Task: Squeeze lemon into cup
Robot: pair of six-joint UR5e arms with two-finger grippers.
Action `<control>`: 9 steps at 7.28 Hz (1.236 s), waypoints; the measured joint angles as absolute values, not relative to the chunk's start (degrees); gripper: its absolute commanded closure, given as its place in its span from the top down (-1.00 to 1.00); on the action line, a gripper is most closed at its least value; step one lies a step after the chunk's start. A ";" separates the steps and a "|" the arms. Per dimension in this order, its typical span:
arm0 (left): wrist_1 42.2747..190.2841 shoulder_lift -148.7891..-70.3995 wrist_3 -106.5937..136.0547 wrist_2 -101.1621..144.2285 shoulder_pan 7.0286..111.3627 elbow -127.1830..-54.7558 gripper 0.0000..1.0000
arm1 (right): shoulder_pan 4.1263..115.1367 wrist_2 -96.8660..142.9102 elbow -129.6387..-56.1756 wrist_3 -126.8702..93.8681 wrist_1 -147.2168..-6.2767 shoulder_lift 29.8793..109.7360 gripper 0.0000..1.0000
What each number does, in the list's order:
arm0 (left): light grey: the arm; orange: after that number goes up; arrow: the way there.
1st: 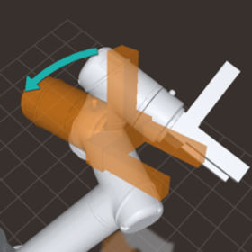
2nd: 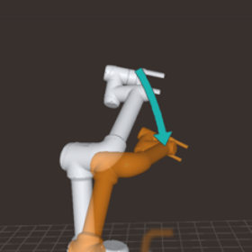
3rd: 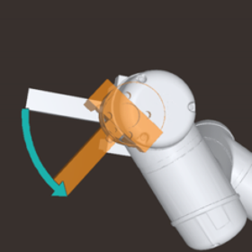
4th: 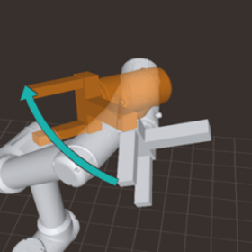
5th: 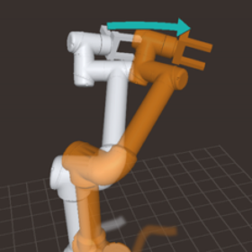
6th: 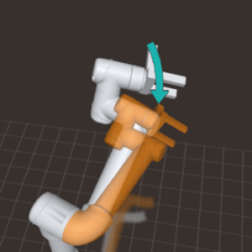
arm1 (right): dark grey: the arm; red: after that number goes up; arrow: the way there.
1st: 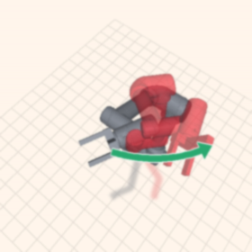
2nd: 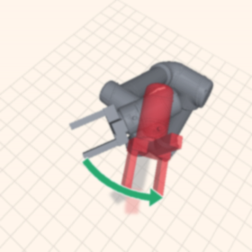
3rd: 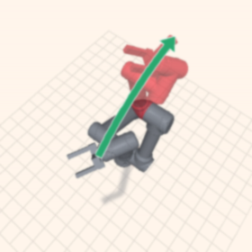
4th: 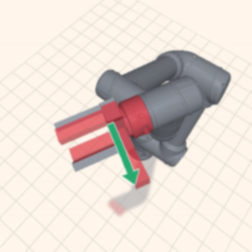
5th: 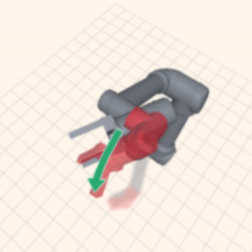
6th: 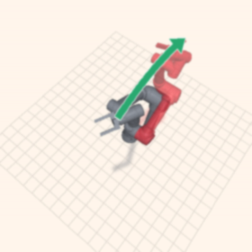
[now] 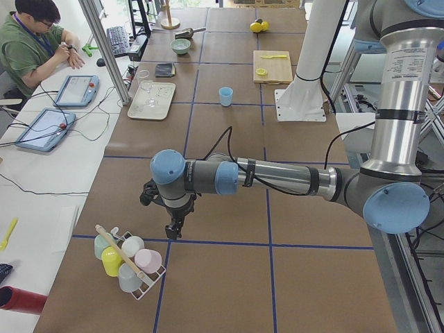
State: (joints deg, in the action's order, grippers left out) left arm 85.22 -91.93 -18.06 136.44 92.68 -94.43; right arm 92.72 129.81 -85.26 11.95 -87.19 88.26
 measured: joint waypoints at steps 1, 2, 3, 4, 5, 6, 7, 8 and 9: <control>85.97 -91.31 -18.08 137.01 93.55 -93.57 1.00 | 92.73 129.86 -85.35 11.95 -87.19 88.36 1.00; 86.55 -90.84 -17.99 137.28 93.87 -92.96 1.00 | 92.72 129.93 -85.44 11.95 -87.19 88.49 1.00; 86.84 -90.59 -17.93 137.37 93.99 -92.91 1.00 | 92.73 129.97 -85.55 11.93 -87.19 88.55 1.00; 86.98 -90.49 -18.00 137.40 94.01 -93.35 1.00 | 92.72 129.98 -85.73 11.87 -87.19 88.56 1.00; 87.05 -90.49 -18.10 137.48 94.04 -93.72 1.00 | 92.72 130.01 -85.94 11.79 -87.19 88.51 1.00; 87.08 -90.48 -18.06 137.52 94.04 -93.87 1.00 | 92.72 130.10 -86.12 11.64 -87.19 88.43 1.00; 87.09 -90.47 -18.04 137.56 94.04 -93.95 1.00 | 92.72 130.21 -86.48 10.84 -87.19 88.40 1.00; 87.10 -90.45 -18.02 137.61 94.04 -94.00 1.00 | 92.73 130.29 -87.00 9.42 -87.19 88.42 1.00; 87.10 -90.44 -18.02 137.62 94.04 -94.05 1.00 | 92.70 130.32 -87.31 8.39 -87.19 88.52 1.00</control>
State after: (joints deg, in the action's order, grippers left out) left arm 87.10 -90.44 -18.02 137.62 94.04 -94.05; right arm 92.70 130.32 -87.31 8.39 -87.19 88.52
